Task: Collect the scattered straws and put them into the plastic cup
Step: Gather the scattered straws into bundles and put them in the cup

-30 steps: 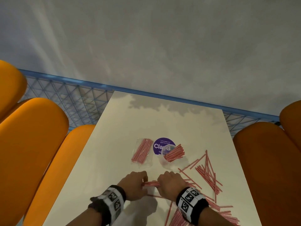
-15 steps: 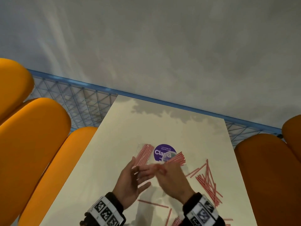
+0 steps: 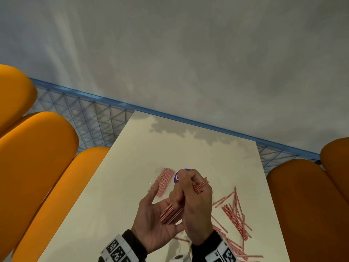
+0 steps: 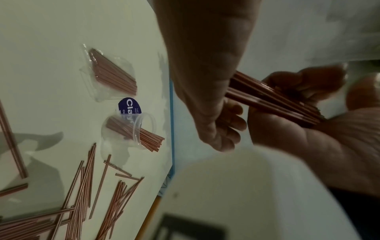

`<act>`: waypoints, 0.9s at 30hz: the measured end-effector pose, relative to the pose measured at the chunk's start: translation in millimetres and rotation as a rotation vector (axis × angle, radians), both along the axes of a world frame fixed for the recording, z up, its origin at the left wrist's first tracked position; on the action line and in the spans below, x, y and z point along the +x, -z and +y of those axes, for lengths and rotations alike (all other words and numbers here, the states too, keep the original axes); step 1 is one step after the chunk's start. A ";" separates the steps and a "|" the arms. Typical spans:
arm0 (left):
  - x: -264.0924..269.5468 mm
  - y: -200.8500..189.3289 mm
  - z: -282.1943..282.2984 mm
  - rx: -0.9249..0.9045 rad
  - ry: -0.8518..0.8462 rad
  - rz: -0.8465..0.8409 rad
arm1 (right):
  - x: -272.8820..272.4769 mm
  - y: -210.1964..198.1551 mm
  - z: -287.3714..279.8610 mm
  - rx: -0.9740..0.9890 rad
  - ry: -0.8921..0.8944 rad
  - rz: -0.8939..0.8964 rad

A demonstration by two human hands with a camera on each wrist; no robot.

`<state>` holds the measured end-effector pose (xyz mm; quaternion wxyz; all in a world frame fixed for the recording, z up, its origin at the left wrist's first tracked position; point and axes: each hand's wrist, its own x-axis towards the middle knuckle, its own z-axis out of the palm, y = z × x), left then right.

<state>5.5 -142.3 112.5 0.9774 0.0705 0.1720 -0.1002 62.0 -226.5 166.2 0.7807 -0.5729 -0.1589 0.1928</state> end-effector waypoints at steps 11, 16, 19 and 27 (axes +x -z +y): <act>-3.9 3.7 7.8 1.543 0.636 -0.135 | 2.6 26.4 -37.5 -0.380 -0.083 -0.046; -0.7 17.8 -6.5 1.956 0.594 -0.068 | 13.7 40.9 -58.2 -0.578 0.012 -0.158; 8.9 20.7 -22.7 2.161 0.664 -0.083 | 9.9 52.8 -57.4 -0.882 0.010 -0.341; 71.0 31.5 -26.2 2.139 0.686 -0.188 | 72.3 60.2 -81.9 -1.222 0.021 -0.678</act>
